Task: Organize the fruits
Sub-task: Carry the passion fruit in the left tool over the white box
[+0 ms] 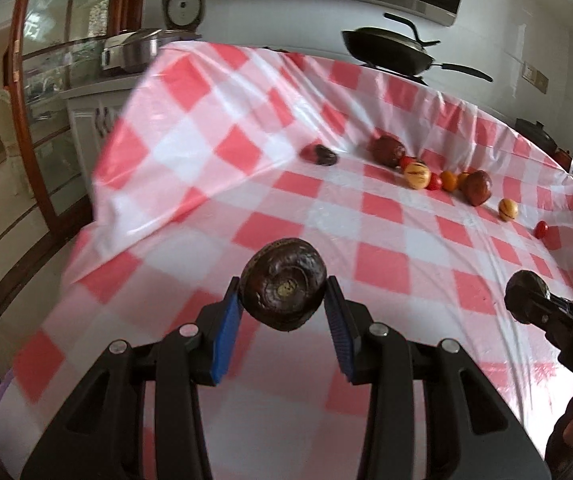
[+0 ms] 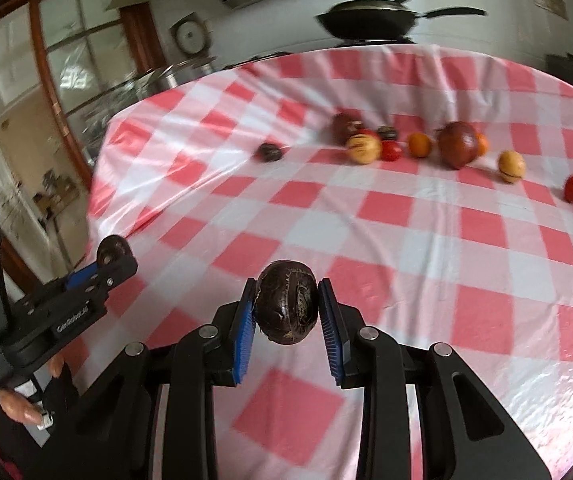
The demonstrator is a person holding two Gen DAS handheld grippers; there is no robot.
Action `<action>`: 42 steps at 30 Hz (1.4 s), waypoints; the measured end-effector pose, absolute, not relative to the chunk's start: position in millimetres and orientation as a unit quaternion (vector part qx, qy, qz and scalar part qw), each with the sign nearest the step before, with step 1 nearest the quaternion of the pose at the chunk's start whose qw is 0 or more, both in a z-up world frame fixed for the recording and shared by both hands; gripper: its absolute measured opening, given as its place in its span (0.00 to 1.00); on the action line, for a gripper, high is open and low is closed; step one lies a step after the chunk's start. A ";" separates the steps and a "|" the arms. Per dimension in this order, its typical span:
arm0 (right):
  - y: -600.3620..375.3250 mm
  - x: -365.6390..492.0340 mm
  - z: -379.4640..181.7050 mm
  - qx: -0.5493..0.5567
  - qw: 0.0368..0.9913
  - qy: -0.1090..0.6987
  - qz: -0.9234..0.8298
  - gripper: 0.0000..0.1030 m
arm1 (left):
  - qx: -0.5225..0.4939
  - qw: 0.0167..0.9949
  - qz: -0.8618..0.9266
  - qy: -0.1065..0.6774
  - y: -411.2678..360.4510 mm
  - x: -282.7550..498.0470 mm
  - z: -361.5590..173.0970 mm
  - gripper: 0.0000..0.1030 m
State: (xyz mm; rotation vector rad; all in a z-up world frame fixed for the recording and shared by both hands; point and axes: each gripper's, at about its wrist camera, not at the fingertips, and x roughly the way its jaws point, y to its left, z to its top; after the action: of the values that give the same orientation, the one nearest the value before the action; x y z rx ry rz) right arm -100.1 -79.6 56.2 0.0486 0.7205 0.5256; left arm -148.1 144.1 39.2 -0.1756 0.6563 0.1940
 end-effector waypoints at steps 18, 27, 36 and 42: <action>51.0 -188.9 56.9 -0.095 0.841 0.347 0.405 0.30 | -0.101 0.928 0.175 0.313 231.5 -251.9 29.9 0.40; 113.0 -249.6 53.0 -0.170 0.781 0.328 0.504 0.30 | -0.133 0.907 0.248 0.313 287.7 -311.9 22.5 0.40; 175.2 -316.3 -1.8 -0.300 0.687 0.325 0.577 0.30 | -0.158 0.854 0.321 0.377 335.9 -352.8 -39.9 0.40; 212.2 -328.6 -67.6 -0.387 0.638 0.363 0.558 0.30 | -0.172 0.797 0.349 0.462 355.0 -355.0 -103.8 0.40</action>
State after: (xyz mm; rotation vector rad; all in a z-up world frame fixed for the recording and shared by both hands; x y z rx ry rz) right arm -328.6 212.2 -67.6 -0.8833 0.8285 1.2738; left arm -355.0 355.0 -103.8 -0.3692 0.9928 0.7498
